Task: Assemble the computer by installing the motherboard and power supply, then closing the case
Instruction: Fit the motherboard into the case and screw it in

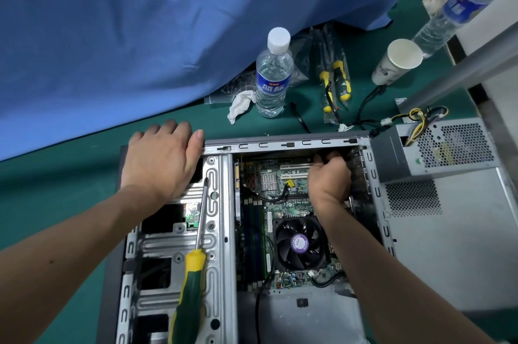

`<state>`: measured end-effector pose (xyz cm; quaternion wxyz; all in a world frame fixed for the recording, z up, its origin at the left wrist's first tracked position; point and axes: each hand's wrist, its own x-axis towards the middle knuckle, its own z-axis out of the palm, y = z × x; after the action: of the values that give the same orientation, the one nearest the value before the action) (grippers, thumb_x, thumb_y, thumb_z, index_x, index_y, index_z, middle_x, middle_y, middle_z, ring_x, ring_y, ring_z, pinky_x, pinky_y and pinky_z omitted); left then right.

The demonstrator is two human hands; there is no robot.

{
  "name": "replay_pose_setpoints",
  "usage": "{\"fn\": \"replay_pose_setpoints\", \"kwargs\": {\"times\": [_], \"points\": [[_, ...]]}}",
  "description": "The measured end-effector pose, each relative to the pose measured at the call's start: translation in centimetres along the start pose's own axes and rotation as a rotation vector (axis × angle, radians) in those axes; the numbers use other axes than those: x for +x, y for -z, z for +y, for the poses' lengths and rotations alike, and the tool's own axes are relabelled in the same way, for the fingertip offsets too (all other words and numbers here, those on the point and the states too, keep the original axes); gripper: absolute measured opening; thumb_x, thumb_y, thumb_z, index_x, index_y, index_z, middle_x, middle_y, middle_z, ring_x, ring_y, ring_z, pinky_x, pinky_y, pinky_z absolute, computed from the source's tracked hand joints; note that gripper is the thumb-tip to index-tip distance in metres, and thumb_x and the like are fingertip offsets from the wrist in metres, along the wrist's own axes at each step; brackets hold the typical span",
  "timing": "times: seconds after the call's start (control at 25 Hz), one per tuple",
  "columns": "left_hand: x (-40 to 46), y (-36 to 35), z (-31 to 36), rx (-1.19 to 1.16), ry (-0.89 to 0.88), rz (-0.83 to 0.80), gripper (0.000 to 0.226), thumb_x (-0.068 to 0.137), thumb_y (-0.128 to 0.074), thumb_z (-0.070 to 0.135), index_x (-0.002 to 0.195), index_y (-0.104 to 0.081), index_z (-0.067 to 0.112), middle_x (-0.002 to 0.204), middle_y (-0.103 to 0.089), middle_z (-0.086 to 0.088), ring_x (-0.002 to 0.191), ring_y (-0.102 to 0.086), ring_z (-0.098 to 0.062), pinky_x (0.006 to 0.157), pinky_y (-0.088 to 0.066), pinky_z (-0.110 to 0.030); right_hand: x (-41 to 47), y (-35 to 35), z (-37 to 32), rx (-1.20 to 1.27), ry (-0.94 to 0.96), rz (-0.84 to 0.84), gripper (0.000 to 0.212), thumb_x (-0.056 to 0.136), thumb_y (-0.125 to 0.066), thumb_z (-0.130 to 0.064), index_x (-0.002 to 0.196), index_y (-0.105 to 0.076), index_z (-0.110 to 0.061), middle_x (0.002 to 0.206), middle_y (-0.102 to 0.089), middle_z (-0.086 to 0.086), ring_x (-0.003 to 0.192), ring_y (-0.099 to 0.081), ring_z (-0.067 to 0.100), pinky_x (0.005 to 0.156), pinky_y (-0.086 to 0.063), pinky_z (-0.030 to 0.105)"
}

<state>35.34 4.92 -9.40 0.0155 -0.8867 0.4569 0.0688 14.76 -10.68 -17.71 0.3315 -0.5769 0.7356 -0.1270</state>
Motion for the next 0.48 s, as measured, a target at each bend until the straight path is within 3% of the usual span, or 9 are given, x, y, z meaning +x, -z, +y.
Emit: {"fn": "replay_pose_setpoints", "kwargs": {"times": [0.24, 0.36, 0.48], "points": [[-0.01, 0.18, 0.00, -0.001, 0.003, -0.001, 0.056, 0.099, -0.012, 0.050, 0.093, -0.055, 0.013, 0.092, -0.062, -0.013, 0.085, -0.058, -0.037, 0.078, -0.041, -0.046, 0.12, 0.25, 0.05, -0.018, 0.003, -0.011, 0.021, 0.096, -0.062, -0.027, 0.099, -0.066, -0.007, 0.097, -0.071, 0.019, 0.093, -0.066, 0.037, 0.071, -0.041, 0.030], [0.02, 0.14, 0.02, 0.001, 0.002, 0.004, 0.057, 0.099, -0.012, 0.050, 0.094, -0.055, 0.013, 0.093, -0.062, -0.013, 0.087, -0.058, -0.037, 0.079, -0.041, -0.046, -0.39, 0.15, 0.44, -0.062, 0.038, -0.067, 0.028, 0.095, -0.064, -0.030, 0.107, -0.059, -0.005, 0.096, -0.071, 0.016, 0.089, -0.068, 0.035, 0.078, -0.055, 0.040], [0.07, 0.03, -0.03, 0.005, 0.000, 0.003, 0.057, 0.101, -0.012, 0.049, 0.095, -0.055, 0.013, 0.093, -0.062, -0.013, 0.087, -0.058, -0.037, 0.079, -0.041, -0.046, -0.73, 0.02, 0.92, -0.068, 0.029, -0.085, 0.034, 0.094, -0.065, -0.026, 0.118, -0.053, -0.004, 0.094, -0.070, 0.015, 0.085, -0.069, 0.033, 0.079, -0.058, 0.047]]}}
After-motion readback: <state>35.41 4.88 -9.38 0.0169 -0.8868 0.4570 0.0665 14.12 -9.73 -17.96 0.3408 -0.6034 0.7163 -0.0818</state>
